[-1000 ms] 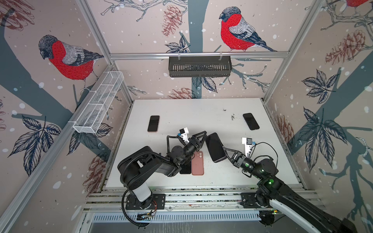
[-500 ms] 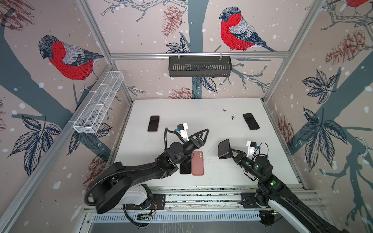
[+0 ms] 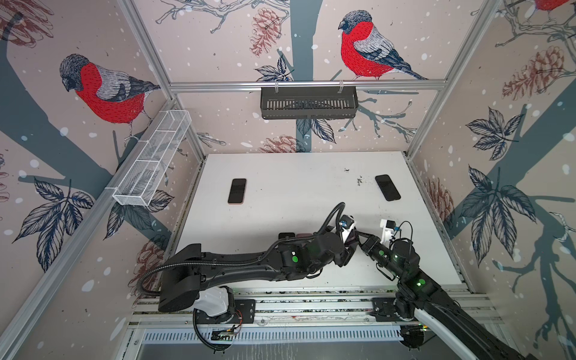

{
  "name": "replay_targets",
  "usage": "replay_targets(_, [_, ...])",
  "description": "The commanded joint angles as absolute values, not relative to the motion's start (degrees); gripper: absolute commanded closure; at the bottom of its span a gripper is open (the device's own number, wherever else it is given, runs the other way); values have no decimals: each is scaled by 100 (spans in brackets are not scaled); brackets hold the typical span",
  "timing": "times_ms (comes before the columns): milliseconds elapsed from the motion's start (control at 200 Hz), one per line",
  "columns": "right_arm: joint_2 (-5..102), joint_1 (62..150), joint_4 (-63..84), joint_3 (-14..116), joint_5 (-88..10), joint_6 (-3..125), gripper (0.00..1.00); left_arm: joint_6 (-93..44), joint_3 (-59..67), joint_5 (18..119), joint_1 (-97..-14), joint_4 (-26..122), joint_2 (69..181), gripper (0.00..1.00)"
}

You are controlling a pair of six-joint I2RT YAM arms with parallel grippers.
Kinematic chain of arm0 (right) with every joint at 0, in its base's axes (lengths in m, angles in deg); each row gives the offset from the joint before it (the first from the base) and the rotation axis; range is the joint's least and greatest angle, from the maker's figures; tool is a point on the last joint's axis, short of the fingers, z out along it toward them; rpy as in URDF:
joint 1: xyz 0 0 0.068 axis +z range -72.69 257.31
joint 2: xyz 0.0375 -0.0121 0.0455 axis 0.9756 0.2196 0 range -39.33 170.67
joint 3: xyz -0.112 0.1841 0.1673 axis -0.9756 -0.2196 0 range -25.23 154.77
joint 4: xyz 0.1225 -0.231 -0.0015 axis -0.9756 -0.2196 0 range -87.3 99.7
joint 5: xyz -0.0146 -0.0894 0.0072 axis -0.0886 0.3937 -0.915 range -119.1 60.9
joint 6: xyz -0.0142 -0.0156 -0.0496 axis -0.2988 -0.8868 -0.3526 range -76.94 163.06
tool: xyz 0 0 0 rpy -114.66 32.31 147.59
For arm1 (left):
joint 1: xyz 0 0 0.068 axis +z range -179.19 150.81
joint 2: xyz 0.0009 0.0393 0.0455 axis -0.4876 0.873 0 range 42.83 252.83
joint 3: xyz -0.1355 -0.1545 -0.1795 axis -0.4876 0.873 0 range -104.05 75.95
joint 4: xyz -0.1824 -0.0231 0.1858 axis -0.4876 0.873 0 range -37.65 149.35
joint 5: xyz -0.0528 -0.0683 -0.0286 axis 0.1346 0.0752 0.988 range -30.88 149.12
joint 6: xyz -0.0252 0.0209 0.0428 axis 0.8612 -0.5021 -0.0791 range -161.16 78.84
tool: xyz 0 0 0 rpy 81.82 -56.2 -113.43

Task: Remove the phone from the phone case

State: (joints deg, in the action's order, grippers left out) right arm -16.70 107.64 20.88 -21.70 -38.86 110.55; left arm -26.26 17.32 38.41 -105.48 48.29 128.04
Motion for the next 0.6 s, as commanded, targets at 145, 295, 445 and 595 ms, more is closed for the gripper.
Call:
replay_targets(145, [-1692,10761,2432,-2183,-3969,11091,100,-3044,1479,3577,-10548,5198,13240,38])
replay_targets(295, [-1692,10761,2438,-2181,-3995,11089,100,-2955,1350,3288,-10555,5346,13451,40])
replay_targets(445, [-1708,10758,2482,-2207,-4078,11096,100,-2884,1107,2917,-10551,5590,13761,46])
replay_targets(595, [-1751,10758,2458,-2207,-4118,11096,100,-2952,874,2692,-10552,5744,14103,55])
